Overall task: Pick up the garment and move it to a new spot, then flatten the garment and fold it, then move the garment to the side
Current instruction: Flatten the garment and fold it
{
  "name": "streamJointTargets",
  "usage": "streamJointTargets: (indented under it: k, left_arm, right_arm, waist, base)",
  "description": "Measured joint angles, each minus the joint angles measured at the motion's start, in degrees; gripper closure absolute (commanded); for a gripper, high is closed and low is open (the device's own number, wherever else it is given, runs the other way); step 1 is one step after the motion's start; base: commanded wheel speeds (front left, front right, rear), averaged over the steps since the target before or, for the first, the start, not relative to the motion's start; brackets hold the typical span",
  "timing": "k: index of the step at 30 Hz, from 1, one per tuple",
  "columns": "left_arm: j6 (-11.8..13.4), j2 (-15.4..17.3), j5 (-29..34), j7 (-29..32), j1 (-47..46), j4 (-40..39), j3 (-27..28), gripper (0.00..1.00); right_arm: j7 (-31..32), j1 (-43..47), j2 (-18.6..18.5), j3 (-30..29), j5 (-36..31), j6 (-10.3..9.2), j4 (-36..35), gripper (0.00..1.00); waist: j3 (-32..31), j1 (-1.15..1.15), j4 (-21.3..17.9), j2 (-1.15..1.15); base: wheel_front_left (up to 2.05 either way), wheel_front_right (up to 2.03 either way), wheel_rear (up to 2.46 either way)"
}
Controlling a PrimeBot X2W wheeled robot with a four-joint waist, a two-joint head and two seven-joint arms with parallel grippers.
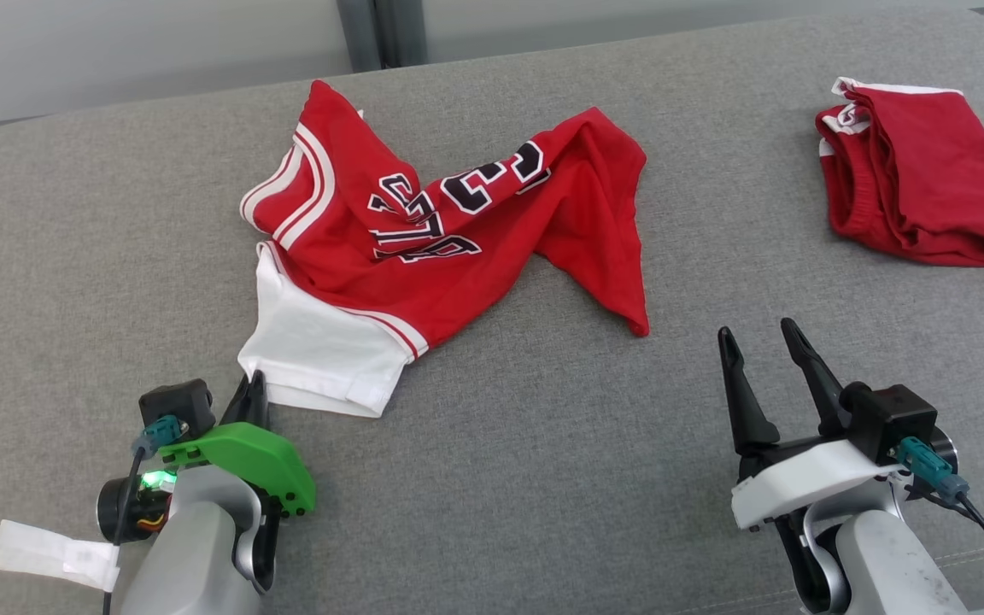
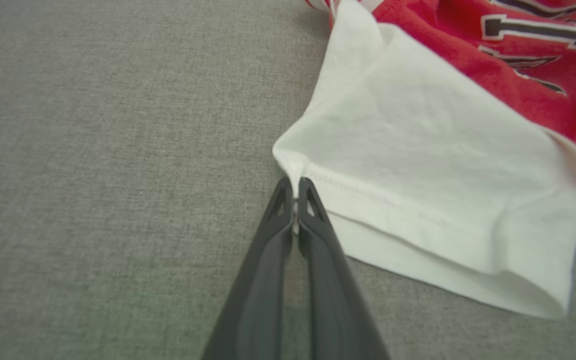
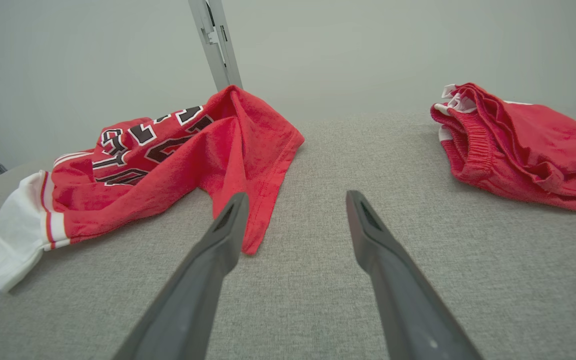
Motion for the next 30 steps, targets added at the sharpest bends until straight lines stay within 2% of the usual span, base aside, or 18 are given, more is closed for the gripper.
streamJointTargets:
  k: [6,12,20,30]
  left_arm:
    - [-0.8,-0.1,-0.4,-2.7,0.1,-1.5,0.2,1.00]
    - [-0.9,0.4,-0.6,-3.5,4.4,-8.5,1.7,1.00]
    - [0.3,0.7,-0.6,-3.7,14.3,-23.0,5.1,1.00]
    - [2.2,0.3,-1.0,-3.7,18.4,-28.7,5.5,1.00]
  right_arm:
    - [0.0,0.1,-0.3,-0.6,-0.2,0.00,2.2,0.00]
    - [0.0,0.1,-0.2,-1.8,-0.6,0.00,6.2,0.00]
    - [0.0,-0.1,0.3,-4.2,-1.2,0.00,9.7,0.00]
    - [0.5,-5.4,0.6,-6.8,-3.2,0.00,16.6,0.00]
  waist:
    - [-0.3,0.00,1.1,0.00]
    - [-0.9,0.00,3.3,0.00]
    - [-1.4,0.00,7.1,0.00]
    - [-1.6,0.00,11.3,0.00]
  base:
    - [0.00,0.00,0.00]
    - [0.00,0.00,0.00]
    - [0.00,0.00,0.00]
    - [0.00,0.00,0.00]
